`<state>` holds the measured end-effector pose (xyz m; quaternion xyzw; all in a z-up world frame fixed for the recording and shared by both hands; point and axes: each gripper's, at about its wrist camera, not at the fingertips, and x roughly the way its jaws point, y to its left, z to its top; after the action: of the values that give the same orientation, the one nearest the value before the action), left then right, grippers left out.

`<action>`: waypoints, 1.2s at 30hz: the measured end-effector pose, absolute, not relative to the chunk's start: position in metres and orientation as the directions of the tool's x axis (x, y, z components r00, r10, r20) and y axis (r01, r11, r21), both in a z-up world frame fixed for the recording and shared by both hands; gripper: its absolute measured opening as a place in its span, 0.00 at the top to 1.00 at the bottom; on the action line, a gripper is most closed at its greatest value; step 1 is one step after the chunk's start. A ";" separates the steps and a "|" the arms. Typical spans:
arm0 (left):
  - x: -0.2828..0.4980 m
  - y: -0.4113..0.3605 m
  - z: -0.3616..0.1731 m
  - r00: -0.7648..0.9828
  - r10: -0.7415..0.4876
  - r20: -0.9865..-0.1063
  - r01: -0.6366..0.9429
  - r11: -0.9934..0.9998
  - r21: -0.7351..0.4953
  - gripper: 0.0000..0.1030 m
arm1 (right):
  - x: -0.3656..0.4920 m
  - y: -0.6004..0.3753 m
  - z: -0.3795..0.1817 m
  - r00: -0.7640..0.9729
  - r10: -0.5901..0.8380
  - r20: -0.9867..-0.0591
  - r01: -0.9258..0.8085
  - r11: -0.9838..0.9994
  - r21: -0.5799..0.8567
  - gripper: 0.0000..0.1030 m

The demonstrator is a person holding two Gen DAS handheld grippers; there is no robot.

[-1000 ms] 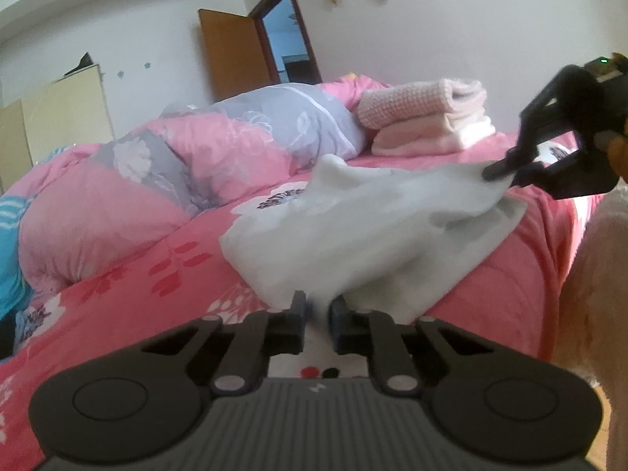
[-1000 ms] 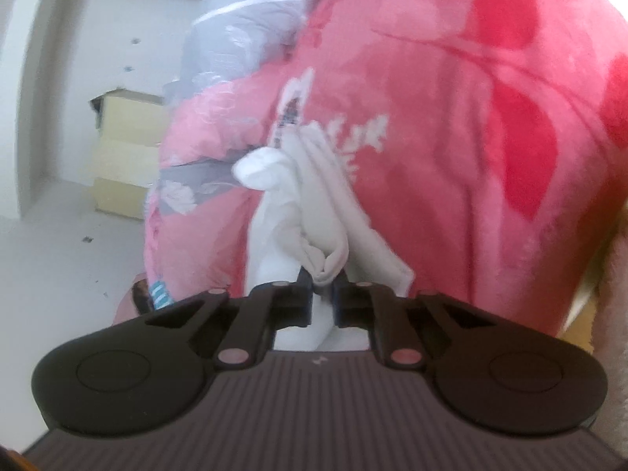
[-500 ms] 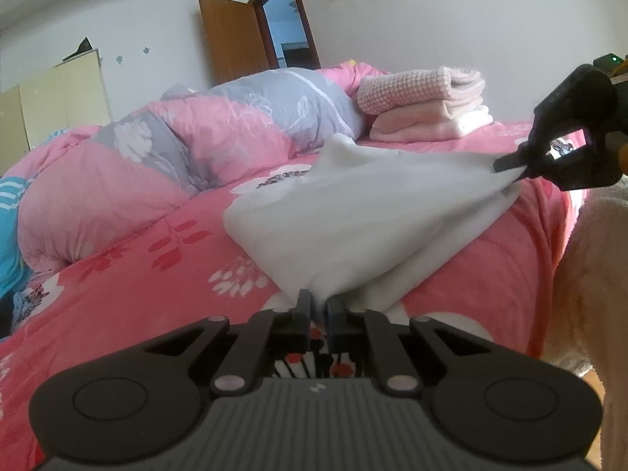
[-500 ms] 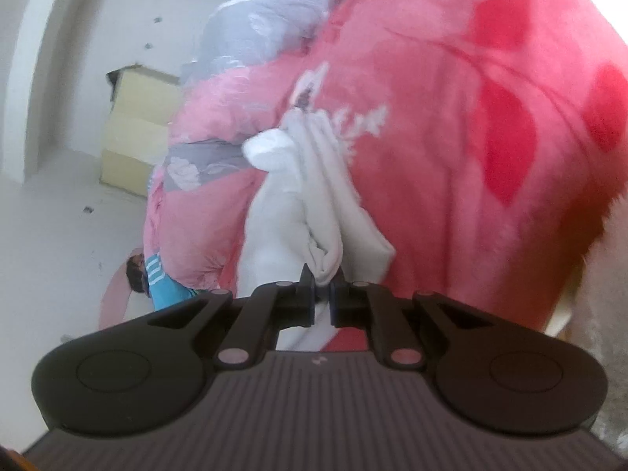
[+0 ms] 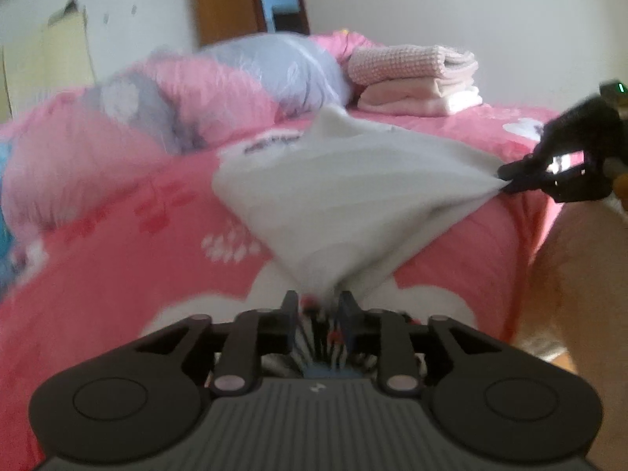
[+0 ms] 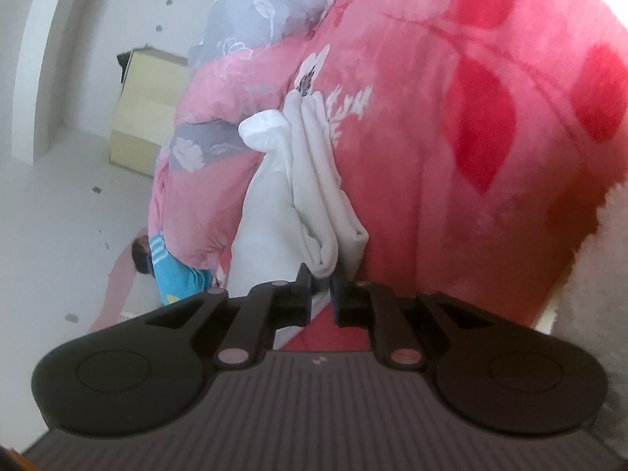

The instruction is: Fold clothes

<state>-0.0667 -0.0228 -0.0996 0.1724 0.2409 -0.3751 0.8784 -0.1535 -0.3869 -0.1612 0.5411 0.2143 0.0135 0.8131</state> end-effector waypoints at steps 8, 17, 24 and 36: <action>-0.048 0.009 -0.071 0.616 -0.618 -0.488 0.688 0.724 -0.049 0.75 | -0.189 -0.390 -0.105 0.920 0.074 -0.386 0.237 0.680 0.694 0.80; -0.022 -0.074 -0.075 0.497 -0.754 -0.429 0.798 0.592 -0.117 0.75 | -0.111 -0.326 -0.069 0.902 0.242 -0.358 -0.021 0.853 0.522 0.80; 0.006 -0.067 -0.115 0.355 -0.811 -0.465 0.802 0.520 -0.294 0.79 | -0.074 -0.308 -0.089 0.801 0.190 -0.567 0.021 0.939 0.345 0.85; 0.031 -0.048 -0.129 0.270 -0.876 -0.400 0.783 0.441 -0.439 0.83 | 0.044 -0.416 -0.050 0.840 0.215 -0.498 0.106 0.835 0.540 0.61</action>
<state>0.0314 -0.0481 -0.1292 -0.0770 0.3026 -0.5228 0.7932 0.0441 -0.4158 -0.0499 0.2858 0.2810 0.0298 0.9157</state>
